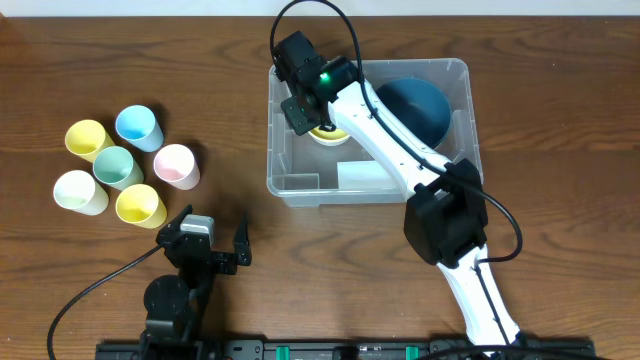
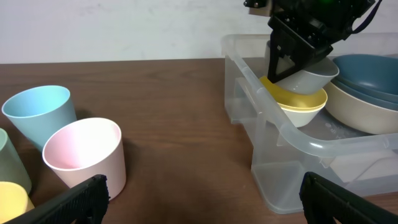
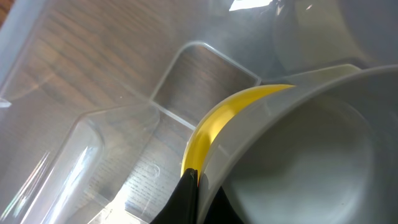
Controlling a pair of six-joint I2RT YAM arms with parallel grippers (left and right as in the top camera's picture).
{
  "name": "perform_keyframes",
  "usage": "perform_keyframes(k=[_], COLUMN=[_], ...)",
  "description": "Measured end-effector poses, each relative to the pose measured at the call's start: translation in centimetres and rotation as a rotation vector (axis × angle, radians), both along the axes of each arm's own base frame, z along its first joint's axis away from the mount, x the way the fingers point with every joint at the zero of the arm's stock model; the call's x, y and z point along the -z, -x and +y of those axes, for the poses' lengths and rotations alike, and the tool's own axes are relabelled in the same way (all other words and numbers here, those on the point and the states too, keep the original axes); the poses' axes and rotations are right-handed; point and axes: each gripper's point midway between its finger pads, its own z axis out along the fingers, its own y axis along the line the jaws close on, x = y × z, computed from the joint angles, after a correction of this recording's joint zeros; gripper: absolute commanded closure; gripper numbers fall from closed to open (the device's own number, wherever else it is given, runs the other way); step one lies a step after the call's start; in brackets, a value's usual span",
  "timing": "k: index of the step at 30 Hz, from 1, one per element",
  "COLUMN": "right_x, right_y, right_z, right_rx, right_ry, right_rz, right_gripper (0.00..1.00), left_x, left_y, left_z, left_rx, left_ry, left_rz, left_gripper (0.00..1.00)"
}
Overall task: Pack container
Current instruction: 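Release the white bowl and raise the right gripper away, then retract the right arm to the right side of the table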
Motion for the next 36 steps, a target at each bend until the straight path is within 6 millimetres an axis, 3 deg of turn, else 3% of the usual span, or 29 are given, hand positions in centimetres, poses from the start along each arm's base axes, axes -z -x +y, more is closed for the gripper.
perform_keyframes(k=[2,5,7,19,25,28,31,34,36], right_x=[0.0,0.1,0.1,0.2,-0.5,-3.4,-9.4,-16.8,-21.3], right_y=[0.0,0.1,0.1,0.2,1.5,1.9,1.8,1.4,1.4], right_z=[0.0,-0.1,-0.2,-0.4,-0.6,-1.2,-2.9,-6.7,-10.8], right_rx=[0.0,0.0,-0.003,-0.005,-0.017,-0.011,0.022,0.11,0.208], right_ry=[0.001,0.005,0.011,0.024,0.021,0.004,-0.04,-0.102,-0.136], right_rz=[0.002,0.003,0.002,0.005,0.056,0.034,-0.061,-0.187,-0.263], right_gripper=[0.95,0.73,0.64,0.63,0.59,0.49,0.43,0.36,0.29], left_x=[0.0,0.0,0.0,0.0,0.0,0.0,0.0,0.0,0.0], left_y=[0.0,0.0,0.0,0.0,0.0,0.0,0.0,0.0,0.0], left_z=[0.0,0.0,0.0,0.0,0.0,0.0,0.0,0.0,0.0], left_rx=[0.0,0.0,0.0,0.0,0.0,0.0,0.0,0.0,0.0], left_ry=[0.0,0.0,0.0,0.0,0.0,0.0,0.0,0.0,0.0], left_rz=[0.0,0.0,0.0,0.0,0.0,0.0,0.0,0.0,0.0], left_gripper=[0.02,0.02,0.02,0.02,0.02,0.02,0.02,0.02,0.02])
